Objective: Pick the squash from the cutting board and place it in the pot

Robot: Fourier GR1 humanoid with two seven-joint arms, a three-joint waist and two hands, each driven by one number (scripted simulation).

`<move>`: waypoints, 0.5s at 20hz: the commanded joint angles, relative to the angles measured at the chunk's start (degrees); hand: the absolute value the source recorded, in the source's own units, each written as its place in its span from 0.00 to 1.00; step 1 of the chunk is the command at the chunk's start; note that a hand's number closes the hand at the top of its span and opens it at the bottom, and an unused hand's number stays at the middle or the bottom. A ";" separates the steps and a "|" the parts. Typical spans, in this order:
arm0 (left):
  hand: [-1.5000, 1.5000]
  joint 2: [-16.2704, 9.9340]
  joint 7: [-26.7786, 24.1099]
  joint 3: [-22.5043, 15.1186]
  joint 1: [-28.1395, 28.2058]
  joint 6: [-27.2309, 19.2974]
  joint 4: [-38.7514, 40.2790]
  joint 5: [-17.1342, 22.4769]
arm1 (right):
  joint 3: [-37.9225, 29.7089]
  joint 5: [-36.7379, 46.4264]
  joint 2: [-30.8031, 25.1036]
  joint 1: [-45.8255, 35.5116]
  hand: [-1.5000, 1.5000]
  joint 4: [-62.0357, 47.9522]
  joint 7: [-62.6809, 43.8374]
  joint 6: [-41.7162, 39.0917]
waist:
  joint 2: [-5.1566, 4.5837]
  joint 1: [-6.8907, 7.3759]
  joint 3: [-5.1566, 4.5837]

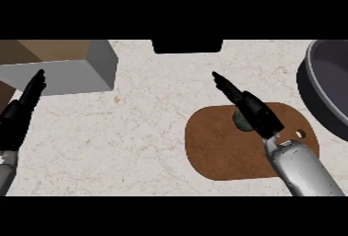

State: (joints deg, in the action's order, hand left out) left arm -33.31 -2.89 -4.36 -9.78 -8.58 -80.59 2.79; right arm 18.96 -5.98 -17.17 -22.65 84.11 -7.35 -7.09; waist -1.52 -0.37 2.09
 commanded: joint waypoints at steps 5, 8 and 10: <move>0.50 9.91 4.75 -6.31 3.38 5.84 2.62 6.32 | -6.64 6.41 2.90 4.57 1.00 -4.20 -3.33 17.47 | 1.28 -1.20 -2.19; 0.50 11.81 6.08 -6.84 5.74 5.69 3.99 7.77 | -10.55 21.18 -6.28 3.96 1.00 -4.74 -1.97 30.27 | 2.05 -5.58 -2.84; 0.50 13.60 6.37 -7.75 6.35 6.39 3.48 9.00 | -11.61 24.79 -2.32 5.27 0.00 -2.21 3.66 39.95 | 2.25 -4.50 -2.22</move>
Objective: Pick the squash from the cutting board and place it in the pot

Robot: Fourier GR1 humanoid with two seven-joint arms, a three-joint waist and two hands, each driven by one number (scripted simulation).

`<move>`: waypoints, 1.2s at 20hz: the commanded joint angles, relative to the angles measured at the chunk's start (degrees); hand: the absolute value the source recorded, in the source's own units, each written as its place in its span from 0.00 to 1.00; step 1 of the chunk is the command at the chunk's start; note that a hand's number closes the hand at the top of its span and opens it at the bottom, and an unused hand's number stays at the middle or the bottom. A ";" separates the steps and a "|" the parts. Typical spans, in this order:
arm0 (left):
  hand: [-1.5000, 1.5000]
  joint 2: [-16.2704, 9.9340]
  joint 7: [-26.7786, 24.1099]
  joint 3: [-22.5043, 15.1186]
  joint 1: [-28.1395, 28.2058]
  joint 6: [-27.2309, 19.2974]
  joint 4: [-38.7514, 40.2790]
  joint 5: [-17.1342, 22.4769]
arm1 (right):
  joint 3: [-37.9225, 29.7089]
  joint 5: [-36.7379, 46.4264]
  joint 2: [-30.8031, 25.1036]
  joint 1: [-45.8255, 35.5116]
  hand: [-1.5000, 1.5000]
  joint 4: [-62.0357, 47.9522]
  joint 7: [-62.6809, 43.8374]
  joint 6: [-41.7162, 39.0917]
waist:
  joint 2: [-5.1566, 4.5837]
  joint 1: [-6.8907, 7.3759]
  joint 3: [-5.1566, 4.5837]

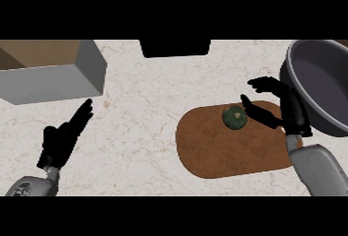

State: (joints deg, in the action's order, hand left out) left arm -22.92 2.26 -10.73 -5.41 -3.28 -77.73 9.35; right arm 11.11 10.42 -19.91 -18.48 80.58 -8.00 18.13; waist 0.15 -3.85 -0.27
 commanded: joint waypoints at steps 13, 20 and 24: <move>0.50 4.51 3.89 -2.29 0.85 4.18 -0.62 2.77 | 4.04 31.84 11.56 10.05 0.00 20.65 -23.83 15.97 | 0.19 3.29 0.04; 0.50 7.54 6.47 -3.58 0.58 1.76 -3.25 0.08 | 0.00 28.28 13.10 5.03 0.00 27.60 -39.56 4.84 | -0.05 3.86 0.25; 0.50 10.39 8.06 -5.70 -0.13 0.23 -4.11 -1.21 | -1.35 20.65 12.77 5.56 0.00 18.46 -37.39 1.12 | -0.24 4.11 0.32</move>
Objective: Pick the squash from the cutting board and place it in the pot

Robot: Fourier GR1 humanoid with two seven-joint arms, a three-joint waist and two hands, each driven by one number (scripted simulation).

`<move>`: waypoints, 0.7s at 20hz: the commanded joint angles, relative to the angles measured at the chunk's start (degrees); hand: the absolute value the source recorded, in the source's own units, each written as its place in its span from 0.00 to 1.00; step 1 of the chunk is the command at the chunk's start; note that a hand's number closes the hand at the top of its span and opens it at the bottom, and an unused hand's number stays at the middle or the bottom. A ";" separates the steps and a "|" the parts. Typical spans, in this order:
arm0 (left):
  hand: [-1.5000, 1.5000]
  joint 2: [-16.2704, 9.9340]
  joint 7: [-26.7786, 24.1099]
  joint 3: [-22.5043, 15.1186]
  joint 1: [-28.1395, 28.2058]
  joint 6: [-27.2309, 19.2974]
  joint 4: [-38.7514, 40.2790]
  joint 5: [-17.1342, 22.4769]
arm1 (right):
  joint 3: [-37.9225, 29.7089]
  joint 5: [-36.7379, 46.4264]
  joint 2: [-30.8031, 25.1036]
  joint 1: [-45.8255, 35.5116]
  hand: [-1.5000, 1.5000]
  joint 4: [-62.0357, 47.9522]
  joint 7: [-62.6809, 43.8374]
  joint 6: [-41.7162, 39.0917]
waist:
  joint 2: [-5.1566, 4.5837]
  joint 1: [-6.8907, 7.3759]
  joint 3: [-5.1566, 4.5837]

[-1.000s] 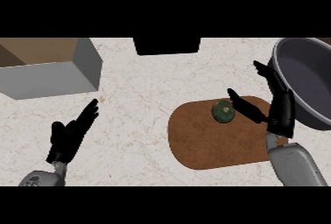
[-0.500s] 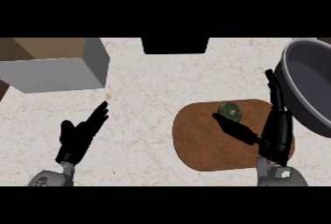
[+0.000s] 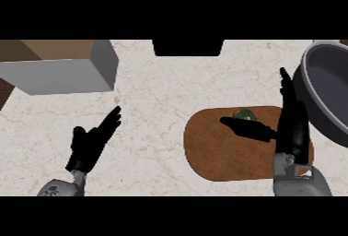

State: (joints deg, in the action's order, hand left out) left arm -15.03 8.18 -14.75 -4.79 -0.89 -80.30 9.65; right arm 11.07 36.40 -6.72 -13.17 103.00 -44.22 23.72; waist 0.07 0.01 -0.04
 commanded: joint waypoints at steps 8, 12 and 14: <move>0.50 3.37 -4.20 1.55 -2.35 1.90 6.97 -2.83 | -0.17 -7.60 0.12 3.08 0.00 -12.73 5.15 -9.39 | -0.10 -0.10 0.03; 0.50 1.27 0.19 3.53 1.28 3.52 -0.30 -2.48 | -5.21 -8.86 -1.94 4.96 0.00 -16.15 13.27 -8.44 | -0.03 0.08 0.05; 0.50 1.27 -4.79 6.17 -0.79 5.70 6.15 -2.49 | -4.95 -6.76 -0.90 5.27 0.00 -16.23 14.27 -6.24 | -0.07 -0.04 0.04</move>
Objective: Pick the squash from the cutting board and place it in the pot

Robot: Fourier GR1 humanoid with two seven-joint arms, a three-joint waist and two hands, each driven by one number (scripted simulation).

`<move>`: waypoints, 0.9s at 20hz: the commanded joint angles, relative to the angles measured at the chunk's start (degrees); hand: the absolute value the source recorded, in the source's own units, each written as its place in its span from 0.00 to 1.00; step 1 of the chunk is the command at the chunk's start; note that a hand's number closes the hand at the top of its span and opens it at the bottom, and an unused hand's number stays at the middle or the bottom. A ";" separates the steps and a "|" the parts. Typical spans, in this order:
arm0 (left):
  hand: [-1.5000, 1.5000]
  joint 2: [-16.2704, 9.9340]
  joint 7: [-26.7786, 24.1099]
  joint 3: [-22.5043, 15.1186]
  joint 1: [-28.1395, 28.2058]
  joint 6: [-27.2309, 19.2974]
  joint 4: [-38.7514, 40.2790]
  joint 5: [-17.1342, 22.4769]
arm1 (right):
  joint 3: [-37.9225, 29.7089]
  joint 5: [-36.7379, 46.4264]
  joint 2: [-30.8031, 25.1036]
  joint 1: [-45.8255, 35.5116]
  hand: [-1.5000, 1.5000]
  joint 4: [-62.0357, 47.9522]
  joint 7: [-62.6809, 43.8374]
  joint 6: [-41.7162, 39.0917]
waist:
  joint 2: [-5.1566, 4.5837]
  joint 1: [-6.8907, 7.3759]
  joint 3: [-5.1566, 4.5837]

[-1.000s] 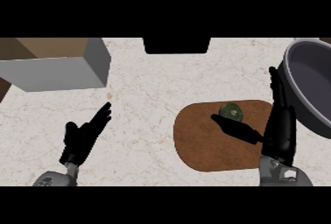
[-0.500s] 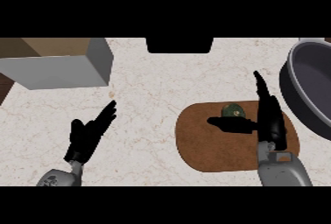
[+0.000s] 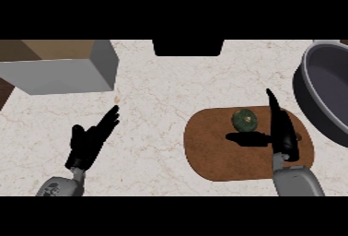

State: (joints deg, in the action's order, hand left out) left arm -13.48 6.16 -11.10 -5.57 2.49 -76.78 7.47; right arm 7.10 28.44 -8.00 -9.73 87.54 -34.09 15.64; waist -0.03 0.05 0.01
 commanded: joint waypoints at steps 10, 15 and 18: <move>0.50 0.68 1.29 4.46 -0.17 2.71 0.02 -0.78 | -6.66 -12.23 2.28 5.70 0.00 -3.33 21.41 -1.21 | -0.01 -0.04 0.01; 0.50 2.14 3.08 2.76 -0.55 3.02 -0.60 -2.74 | -8.92 -17.52 5.27 5.47 0.00 -8.23 31.17 -1.58 | -0.01 0.00 0.01; 0.50 2.16 3.09 4.34 0.17 3.61 -2.21 -2.95 | -11.96 -20.84 4.67 2.85 0.00 -12.96 32.47 -3.53 | 0.01 0.03 0.00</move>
State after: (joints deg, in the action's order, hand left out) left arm -11.39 8.70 -8.04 -5.12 4.99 -78.83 4.79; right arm -2.57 11.26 -3.92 -5.99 78.86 -6.12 13.52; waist -0.02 0.12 0.02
